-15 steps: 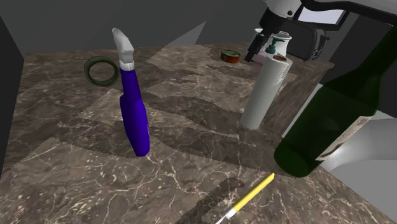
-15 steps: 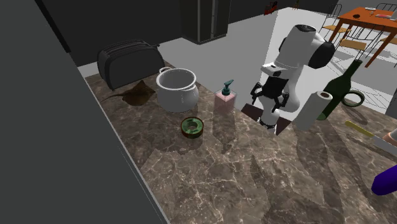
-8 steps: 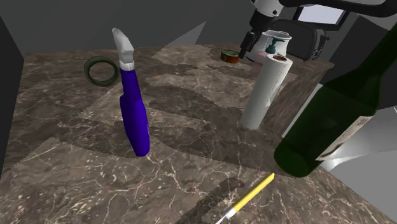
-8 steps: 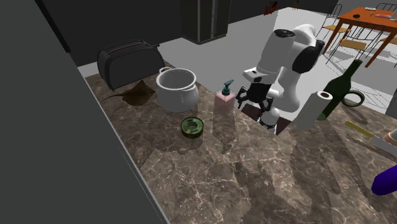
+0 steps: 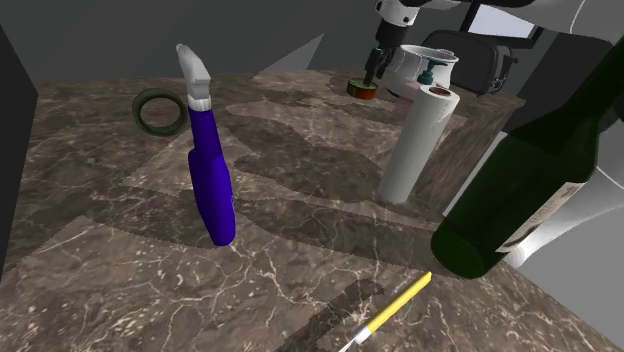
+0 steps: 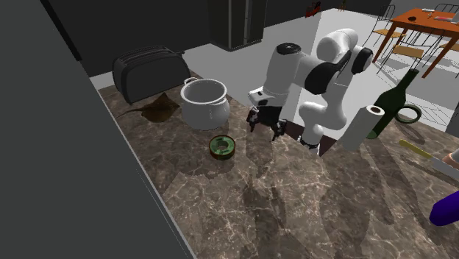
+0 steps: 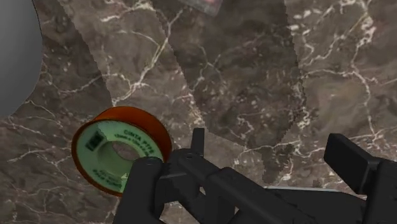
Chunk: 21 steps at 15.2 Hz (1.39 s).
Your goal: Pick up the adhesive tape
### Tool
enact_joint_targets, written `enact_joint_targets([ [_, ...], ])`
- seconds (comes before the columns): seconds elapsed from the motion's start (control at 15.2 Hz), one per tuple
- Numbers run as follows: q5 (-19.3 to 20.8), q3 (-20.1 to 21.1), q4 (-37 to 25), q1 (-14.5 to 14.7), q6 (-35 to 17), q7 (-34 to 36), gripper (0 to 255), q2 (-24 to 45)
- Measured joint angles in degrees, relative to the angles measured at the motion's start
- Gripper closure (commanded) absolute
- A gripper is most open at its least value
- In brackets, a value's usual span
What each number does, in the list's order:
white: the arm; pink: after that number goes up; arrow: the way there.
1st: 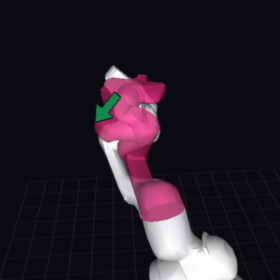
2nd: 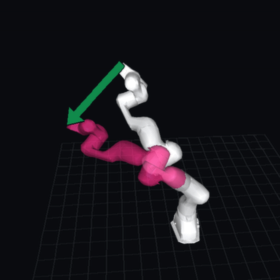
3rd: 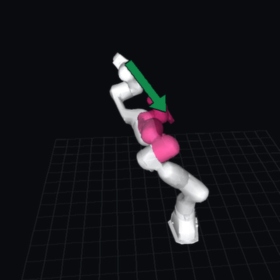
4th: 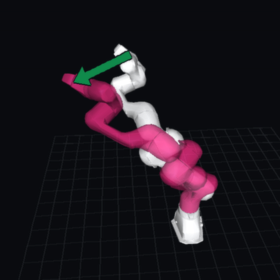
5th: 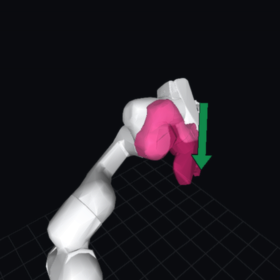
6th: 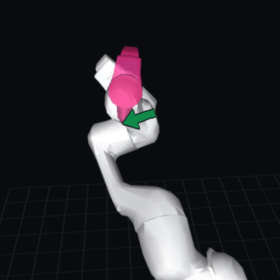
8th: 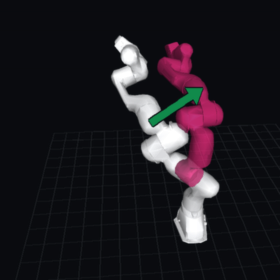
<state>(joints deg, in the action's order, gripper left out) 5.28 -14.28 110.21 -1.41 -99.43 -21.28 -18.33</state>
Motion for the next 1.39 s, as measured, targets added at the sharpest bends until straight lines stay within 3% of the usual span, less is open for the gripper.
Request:
enact_joint_targets([
  [0.4,-4.07,-4.53,-14.66,-1.41,2.78,-6.08,0,15.93],
  [0.73,-7.99,-6.75,-26.18,-4.19,5.85,-10.52,0,27.79],
  [1.19,-8.04,-6.71,-21.31,-4.15,0.88,-10.8,0,27.71],
  [1.25,-8.06,-6.7,-21.14,-4.15,0.63,-10.8,255,27.72],
  [1.39,-8.08,-6.71,-21.14,-4.17,0.57,-10.74,255,28.0],
])
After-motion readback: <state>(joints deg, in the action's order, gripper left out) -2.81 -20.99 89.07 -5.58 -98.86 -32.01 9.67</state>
